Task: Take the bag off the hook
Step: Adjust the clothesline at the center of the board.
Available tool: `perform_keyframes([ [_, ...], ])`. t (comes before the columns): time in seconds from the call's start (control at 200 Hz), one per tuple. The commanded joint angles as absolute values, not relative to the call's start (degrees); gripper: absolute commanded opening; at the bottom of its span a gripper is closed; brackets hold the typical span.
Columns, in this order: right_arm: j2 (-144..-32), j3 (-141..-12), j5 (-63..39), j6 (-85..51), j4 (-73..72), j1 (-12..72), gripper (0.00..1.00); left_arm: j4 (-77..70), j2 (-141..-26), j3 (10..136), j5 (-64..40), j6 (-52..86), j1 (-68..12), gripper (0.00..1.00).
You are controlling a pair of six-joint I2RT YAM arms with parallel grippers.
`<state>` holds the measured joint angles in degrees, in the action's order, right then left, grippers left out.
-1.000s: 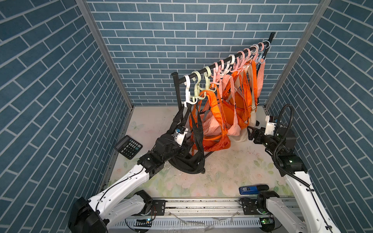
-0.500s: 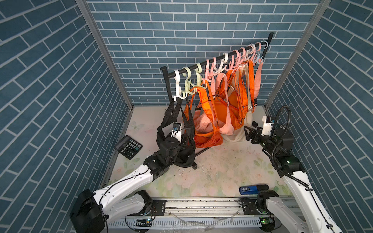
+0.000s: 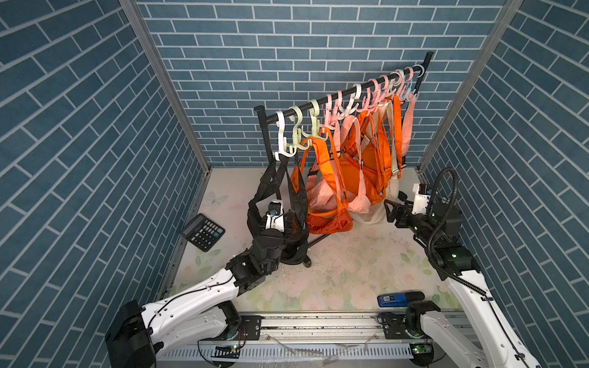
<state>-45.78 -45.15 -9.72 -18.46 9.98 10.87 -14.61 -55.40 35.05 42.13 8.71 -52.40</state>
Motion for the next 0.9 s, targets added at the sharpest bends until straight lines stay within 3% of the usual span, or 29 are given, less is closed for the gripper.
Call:
perform_keyframes([
  [0.0, -45.8, -44.5, -10.7, -20.9, 8.0, 11.4, 0.85, -15.1, -55.6, 34.6, 48.4, 9.2, -52.8, 0.53],
  [0.41, -45.3, -44.5, -10.2, -20.2, 8.9, 11.7, 0.85, -31.4, -71.7, 42.4, 55.1, -3.8, -51.0, 0.62],
  [0.765, -45.2, -44.9, -10.3, -19.4, 9.1, 11.7, 0.85, -32.7, -74.0, 44.6, 56.8, -2.1, -47.6, 0.54],
  [0.895, -45.5, -45.0, -10.5, -19.4, 9.1, 11.7, 0.85, -32.9, -74.4, 44.5, 55.4, -2.0, -46.8, 0.45],
])
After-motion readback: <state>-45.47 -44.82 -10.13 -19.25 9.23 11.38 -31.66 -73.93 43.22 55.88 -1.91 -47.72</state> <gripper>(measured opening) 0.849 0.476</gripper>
